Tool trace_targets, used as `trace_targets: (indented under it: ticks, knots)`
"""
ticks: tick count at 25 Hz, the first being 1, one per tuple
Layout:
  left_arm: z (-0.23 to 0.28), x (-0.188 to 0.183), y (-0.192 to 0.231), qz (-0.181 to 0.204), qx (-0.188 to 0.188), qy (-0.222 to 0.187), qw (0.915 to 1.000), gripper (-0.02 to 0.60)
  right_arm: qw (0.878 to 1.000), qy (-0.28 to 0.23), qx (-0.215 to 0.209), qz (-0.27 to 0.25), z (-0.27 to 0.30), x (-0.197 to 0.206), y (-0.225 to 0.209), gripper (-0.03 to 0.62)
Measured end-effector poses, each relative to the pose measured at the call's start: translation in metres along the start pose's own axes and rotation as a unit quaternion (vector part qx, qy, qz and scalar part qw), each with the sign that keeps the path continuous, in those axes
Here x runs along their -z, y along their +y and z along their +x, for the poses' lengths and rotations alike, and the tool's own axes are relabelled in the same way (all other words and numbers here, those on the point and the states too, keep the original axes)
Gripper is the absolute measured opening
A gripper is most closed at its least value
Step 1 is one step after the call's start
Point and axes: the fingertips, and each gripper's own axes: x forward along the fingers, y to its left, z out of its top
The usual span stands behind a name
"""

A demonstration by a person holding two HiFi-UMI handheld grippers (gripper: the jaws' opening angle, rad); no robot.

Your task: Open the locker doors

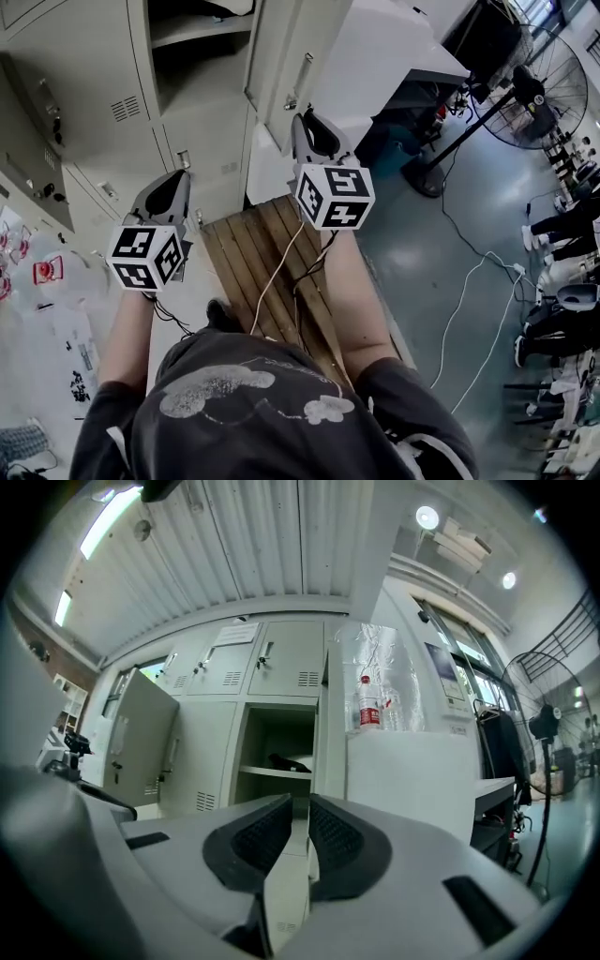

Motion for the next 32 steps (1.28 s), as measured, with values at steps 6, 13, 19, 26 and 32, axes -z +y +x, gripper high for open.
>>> trace_targets:
  ticks: [6, 13, 19, 26, 32]
  knots:
    - [-0.043, 0.031, -0.006, -0.011, -0.029, 0.019, 0.9993, 0.009, 0.998, 0.012, -0.057, 0.016, -0.024, 0.021, 0.049, 0.178]
    - [-0.095, 0.072, 0.012, -0.028, -0.067, 0.056, 0.9958, 0.009, 0.991, 0.058, -0.120, 0.034, -0.030, 0.073, 0.119, 0.295]
    - [-0.110, 0.101, 0.046, -0.041, -0.078, 0.081, 0.9928, 0.009, 0.983, 0.105, -0.142, 0.045, -0.023, 0.122, 0.168, 0.307]
    - [-0.097, 0.144, 0.092, -0.057, -0.053, 0.122, 0.9894, 0.009, 0.978, 0.143, -0.139, 0.059, 0.018, 0.174, 0.214, 0.311]
    - [-0.089, 0.188, 0.135, -0.084, -0.040, 0.161, 0.9825, 0.009, 0.968, 0.198, -0.126, 0.088, 0.038, 0.236, 0.247, 0.311]
